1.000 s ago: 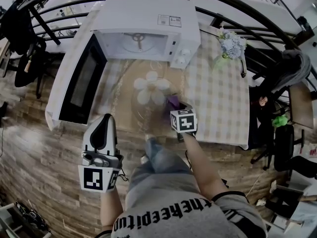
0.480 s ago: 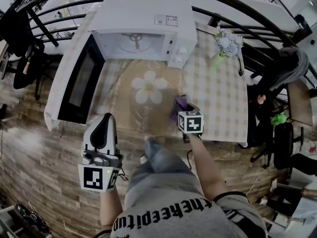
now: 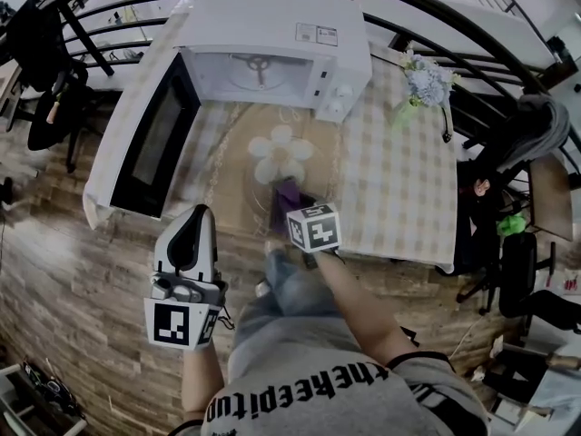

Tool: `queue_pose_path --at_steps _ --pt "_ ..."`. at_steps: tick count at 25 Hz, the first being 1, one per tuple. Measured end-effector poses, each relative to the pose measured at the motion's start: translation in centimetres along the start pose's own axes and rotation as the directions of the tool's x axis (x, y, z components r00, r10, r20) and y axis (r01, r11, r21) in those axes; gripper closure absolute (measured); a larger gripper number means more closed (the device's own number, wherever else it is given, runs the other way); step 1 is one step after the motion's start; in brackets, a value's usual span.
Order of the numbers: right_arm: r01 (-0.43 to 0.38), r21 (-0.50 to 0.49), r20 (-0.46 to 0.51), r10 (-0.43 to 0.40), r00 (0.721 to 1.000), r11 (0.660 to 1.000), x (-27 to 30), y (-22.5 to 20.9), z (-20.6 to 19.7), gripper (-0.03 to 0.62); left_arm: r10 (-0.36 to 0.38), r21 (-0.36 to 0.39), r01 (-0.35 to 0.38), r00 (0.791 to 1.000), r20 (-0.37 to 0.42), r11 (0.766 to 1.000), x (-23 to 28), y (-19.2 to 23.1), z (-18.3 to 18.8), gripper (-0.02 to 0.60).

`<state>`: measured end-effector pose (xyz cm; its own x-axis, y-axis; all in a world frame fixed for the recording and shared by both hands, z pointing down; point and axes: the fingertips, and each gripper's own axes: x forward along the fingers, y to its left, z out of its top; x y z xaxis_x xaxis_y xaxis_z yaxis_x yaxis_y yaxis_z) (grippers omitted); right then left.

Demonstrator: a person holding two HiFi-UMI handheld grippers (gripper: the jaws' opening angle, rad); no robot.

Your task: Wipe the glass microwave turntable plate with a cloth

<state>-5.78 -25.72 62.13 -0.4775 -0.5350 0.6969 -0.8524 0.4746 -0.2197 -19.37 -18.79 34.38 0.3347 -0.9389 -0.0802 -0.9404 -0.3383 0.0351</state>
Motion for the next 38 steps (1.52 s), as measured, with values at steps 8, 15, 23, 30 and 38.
queue_pose_path --at_steps 8,15,23,30,38 --pt "-0.063 -0.120 -0.047 0.058 0.997 0.991 3.5 5.4 -0.5 0.485 0.050 0.005 -0.050 0.999 -0.016 0.999 -1.8 1.2 -0.1 0.571" --pt "-0.035 -0.125 -0.038 0.030 0.999 0.992 2.1 3.6 -1.4 0.487 0.058 0.002 -0.058 0.998 -0.013 0.998 -2.4 1.3 -0.1 0.571" --pt "0.043 -0.061 -0.007 -0.043 0.999 0.997 -0.4 -0.9 -2.7 0.485 0.040 0.004 -0.040 0.999 0.000 0.999 -2.3 0.5 0.3 0.571" --pt "0.125 -0.030 0.014 -0.125 0.992 0.992 -2.4 -4.4 -3.6 0.485 0.033 0.006 -0.033 0.999 0.002 0.999 -2.5 0.1 0.4 0.571" --pt "0.202 0.037 0.022 -0.203 0.979 0.979 -4.8 -8.6 -4.8 0.485 0.017 0.009 -0.017 1.000 0.011 1.000 -2.4 -0.7 0.8 0.571"
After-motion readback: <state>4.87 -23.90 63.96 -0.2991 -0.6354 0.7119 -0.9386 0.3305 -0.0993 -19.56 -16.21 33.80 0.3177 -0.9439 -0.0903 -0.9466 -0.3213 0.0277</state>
